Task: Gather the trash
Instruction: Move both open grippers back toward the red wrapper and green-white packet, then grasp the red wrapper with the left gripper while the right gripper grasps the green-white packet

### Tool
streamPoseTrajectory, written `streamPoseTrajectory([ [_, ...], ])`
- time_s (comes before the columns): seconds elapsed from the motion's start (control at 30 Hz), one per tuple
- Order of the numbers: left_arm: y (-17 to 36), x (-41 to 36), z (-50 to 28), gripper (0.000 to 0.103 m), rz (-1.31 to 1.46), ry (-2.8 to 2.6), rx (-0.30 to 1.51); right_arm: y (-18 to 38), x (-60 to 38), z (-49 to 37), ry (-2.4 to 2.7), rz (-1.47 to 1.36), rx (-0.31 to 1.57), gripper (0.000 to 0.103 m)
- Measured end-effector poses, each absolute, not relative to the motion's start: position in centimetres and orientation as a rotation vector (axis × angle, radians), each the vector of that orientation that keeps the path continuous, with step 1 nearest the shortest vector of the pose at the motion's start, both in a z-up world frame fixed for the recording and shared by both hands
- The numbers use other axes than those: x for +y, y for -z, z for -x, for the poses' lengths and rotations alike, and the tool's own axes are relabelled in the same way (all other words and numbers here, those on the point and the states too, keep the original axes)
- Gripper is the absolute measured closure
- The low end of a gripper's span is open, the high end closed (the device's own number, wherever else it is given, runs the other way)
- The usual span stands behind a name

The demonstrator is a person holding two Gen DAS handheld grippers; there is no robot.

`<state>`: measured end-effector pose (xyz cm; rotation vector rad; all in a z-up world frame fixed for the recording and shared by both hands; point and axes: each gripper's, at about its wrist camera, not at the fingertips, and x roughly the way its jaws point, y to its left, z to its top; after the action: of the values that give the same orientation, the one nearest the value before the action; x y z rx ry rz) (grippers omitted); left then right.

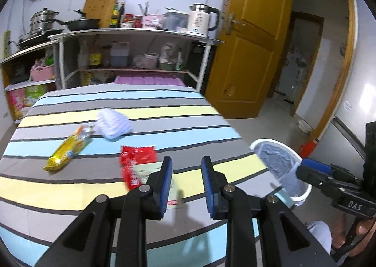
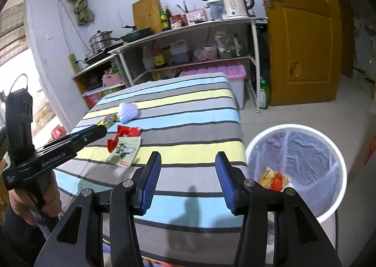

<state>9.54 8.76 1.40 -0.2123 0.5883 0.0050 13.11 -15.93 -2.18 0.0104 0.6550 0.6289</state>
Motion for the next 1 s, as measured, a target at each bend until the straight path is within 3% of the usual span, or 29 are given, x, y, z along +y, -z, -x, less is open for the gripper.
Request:
streamPoseTrajectory([
  [0.37,0.8,13.2,-9.1,0.074,0.251,-0.082,0.627,2.5,-11.9,-13.3,-0.683,0.043,0.673,0.054],
  [1.0,4.3,14.4,-12.7,0.074,0.264,-0.111,0.802,4.0,-8.8,-14.8,-0.709,0.072,0.715,0.053],
])
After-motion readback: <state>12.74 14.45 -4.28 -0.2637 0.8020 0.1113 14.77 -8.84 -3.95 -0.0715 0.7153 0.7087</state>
